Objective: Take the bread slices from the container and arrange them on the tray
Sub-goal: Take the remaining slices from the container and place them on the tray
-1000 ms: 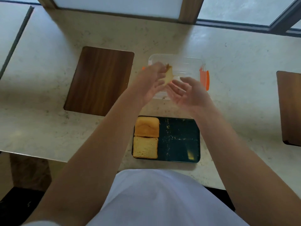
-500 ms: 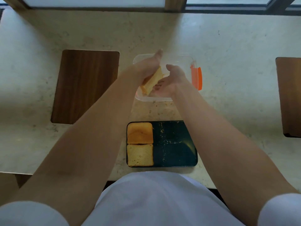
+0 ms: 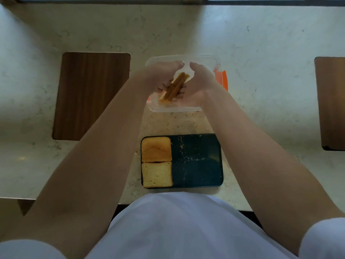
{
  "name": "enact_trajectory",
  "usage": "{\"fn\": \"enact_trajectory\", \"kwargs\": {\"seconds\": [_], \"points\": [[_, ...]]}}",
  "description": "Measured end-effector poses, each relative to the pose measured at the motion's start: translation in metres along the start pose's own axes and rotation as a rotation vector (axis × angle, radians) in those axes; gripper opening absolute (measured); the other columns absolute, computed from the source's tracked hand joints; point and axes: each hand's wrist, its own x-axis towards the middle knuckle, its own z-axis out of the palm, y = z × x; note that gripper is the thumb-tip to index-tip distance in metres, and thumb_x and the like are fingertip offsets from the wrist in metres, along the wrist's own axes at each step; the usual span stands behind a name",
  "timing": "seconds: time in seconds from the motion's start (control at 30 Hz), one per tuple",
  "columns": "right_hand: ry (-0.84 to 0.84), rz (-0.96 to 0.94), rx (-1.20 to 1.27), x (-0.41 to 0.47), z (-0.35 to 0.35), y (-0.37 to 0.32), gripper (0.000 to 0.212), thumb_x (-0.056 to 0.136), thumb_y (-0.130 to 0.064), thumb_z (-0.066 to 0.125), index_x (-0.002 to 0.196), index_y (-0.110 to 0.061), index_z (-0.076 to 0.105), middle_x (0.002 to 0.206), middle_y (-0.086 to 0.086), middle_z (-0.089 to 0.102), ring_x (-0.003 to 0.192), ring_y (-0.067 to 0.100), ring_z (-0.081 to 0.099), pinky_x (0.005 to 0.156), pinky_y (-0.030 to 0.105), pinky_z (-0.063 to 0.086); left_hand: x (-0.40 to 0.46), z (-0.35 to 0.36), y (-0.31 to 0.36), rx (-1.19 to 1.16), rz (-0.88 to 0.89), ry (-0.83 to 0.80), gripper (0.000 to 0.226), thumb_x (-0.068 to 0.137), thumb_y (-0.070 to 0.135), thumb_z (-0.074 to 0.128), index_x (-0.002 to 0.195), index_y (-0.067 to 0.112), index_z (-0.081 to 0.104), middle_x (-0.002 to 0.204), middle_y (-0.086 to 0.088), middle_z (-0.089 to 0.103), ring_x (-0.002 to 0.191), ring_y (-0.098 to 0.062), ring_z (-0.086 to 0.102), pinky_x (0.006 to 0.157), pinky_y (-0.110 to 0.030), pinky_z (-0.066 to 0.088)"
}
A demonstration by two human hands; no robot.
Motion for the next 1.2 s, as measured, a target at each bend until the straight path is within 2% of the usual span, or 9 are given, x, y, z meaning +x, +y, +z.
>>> {"fn": "enact_trajectory", "kwargs": {"seconds": [0.1, 0.2, 0.3, 0.4, 0.53, 0.7, 0.83, 1.0, 1.2], "points": [[-0.053, -0.085, -0.186, -0.02, 0.001, 0.004, 0.087, 0.102, -0.059, 0.037, 0.158, 0.006, 0.021, 0.154, 0.028, 0.044, 0.139, 0.041, 0.047, 0.116, 0.06, 0.037, -0.017, -0.003, 0.007, 0.084, 0.051, 0.013, 0.057, 0.088, 0.063, 0.052, 0.112, 0.013, 0.065, 0.103, -0.004, 0.068, 0.099, -0.022, 0.065, 0.087, -0.035, 0.049], [-0.034, -0.272, -0.336, -0.045, -0.001, 0.017, 0.076, 0.104, -0.052, 0.043, 0.15, 0.008, 0.039, 0.148, 0.024, 0.054, 0.132, 0.036, 0.057, 0.112, 0.055, 0.046, -0.043, -0.003, 0.007, 0.14, 0.188, 0.032, 0.038, 0.096, 0.046, 0.05, 0.091, 0.012, 0.065, 0.105, -0.008, 0.069, 0.11, -0.03, 0.067, 0.1, -0.044, 0.051], [0.008, -0.627, -0.493, -0.067, -0.013, 0.035, 0.04, 0.1, -0.021, 0.06, 0.133, 0.001, 0.059, 0.129, 0.018, 0.07, 0.117, 0.027, 0.069, 0.102, 0.046, 0.056, -0.088, 0.0, -0.007, 0.16, 0.563, 0.134, 0.03, 0.097, 0.028, 0.053, 0.111, 0.013, 0.075, 0.11, -0.003, 0.076, 0.109, -0.018, 0.069, 0.098, -0.038, 0.054], [0.041, -1.016, -0.641, -0.08, -0.027, 0.058, 0.036, 0.09, 0.003, 0.069, 0.123, 0.008, 0.059, 0.119, 0.024, 0.071, 0.112, 0.03, 0.071, 0.102, 0.044, 0.057, -0.123, 0.014, -0.024, 0.048, 0.858, 0.18, 0.03, 0.094, 0.012, 0.058, 0.12, 0.018, 0.072, 0.111, 0.004, 0.075, 0.105, -0.005, 0.07, 0.093, -0.023, 0.055], [0.043, -1.398, -0.859, -0.083, -0.039, 0.084, 0.051, 0.086, 0.009, 0.075, 0.131, 0.012, 0.051, 0.128, 0.028, 0.063, 0.124, 0.034, 0.063, 0.107, 0.047, 0.052, -0.128, 0.036, -0.048, -0.272, 0.948, 0.271, 0.025, 0.093, -0.001, 0.055, 0.114, 0.001, 0.069, 0.107, -0.007, 0.074, 0.1, -0.027, 0.071, 0.094, -0.049, 0.056], [0.089, -1.672, -1.159, -0.081, -0.045, 0.108, 0.056, 0.083, 0.005, 0.08, 0.129, 0.021, 0.052, 0.141, 0.038, 0.052, 0.137, 0.045, 0.05, 0.112, 0.052, 0.047, -0.138, 0.042, -0.062, -0.955, 0.798, 0.011, 0.026, 0.1, 0.021, 0.045, 0.097, 0.013, 0.069, 0.081, 0.0, 0.072, 0.081, -0.017, 0.07, 0.077, -0.031, 0.055], [0.05, -1.704, -1.256, -0.085, -0.051, 0.128, 0.066, 0.074, -0.019, 0.094, 0.122, 0.014, 0.063, 0.138, 0.032, 0.054, 0.133, 0.038, 0.053, 0.113, 0.04, 0.045, -0.139, 0.042, -0.075, -1.241, 0.4, -0.083, 0.045, 0.086, 0.042, 0.064, 0.11, 0.004, 0.063, 0.099, -0.01, 0.067, 0.103, -0.031, 0.062, 0.095, -0.042, 0.051], [0.094, -1.409, -1.246, -0.085, -0.052, 0.155, 0.05, 0.082, -0.035, 0.084, 0.116, -0.003, 0.066, 0.133, 0.011, 0.063, 0.125, 0.021, 0.059, 0.103, 0.036, 0.052, -0.135, 0.064, -0.093, -1.064, 0.04, 0.202, 0.031, 0.104, 0.033, 0.037, 0.085, 0.017, 0.056, 0.083, -0.002, 0.059, 0.07, -0.016, 0.061, 0.065, -0.035, 0.047], [0.178, -1.251, -1.113, -0.079, -0.055, 0.164, 0.023, 0.088, -0.025, 0.079, 0.1, -0.009, 0.068, 0.114, 0.001, 0.067, 0.111, 0.012, 0.064, 0.089, 0.036, 0.061, -0.125, 0.074, -0.092, -0.816, 0.127, 0.26, 0.027, 0.094, 0.011, 0.053, 0.068, 0.006, 0.05, 0.049, -0.001, 0.045, 0.041, -0.013, 0.045, 0.049, -0.03, 0.04]]}}
